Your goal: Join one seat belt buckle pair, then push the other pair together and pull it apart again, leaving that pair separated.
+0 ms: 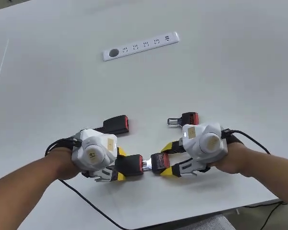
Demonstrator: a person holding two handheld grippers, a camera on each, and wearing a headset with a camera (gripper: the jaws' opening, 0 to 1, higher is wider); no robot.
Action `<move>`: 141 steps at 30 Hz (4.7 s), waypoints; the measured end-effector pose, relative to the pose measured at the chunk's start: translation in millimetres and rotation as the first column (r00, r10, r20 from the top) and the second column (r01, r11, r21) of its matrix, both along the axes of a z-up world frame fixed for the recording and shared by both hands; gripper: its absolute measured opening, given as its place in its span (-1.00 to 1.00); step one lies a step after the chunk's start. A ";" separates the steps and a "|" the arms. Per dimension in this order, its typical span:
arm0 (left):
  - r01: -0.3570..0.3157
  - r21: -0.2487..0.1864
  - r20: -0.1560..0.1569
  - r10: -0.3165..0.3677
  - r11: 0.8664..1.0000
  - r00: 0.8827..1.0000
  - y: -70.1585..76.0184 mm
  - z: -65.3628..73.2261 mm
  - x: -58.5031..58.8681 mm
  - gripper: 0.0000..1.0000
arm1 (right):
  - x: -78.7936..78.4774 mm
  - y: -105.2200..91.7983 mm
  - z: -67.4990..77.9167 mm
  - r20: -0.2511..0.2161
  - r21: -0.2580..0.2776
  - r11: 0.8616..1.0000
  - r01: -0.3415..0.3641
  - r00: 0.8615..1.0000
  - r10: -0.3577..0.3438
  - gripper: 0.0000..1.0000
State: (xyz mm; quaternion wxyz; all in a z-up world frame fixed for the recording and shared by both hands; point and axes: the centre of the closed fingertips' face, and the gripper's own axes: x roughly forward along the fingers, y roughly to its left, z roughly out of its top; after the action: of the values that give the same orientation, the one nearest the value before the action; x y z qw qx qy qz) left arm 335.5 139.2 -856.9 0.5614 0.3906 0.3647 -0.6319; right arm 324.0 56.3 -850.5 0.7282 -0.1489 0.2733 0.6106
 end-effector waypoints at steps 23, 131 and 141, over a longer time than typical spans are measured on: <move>0.020 0.057 0.013 -0.021 0.998 1.000 -0.9 -1.6 0.2 -0.33 | 2.9 13.6 -1.3 -0.010 -0.011 0.997 0.072 0.997 -0.072 -0.34; -0.188 -0.176 -0.090 0.174 0.966 0.981 -1.1 16.0 2.2 -0.14 | 5.7 13.7 16.9 0.041 0.043 0.981 0.189 0.981 -0.191 -0.16; -0.259 -0.265 -0.018 0.264 0.929 0.964 4.5 52.5 39.5 0.11 | 27.3 -11.9 38.5 0.042 0.087 0.962 0.259 0.964 -0.263 0.31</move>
State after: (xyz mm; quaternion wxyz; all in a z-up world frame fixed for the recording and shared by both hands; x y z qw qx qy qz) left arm 375.0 143.6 -804.4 0.6909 0.2657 0.3203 -0.5911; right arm 351.3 44.4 -811.9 0.8148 -0.0981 0.2462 0.5157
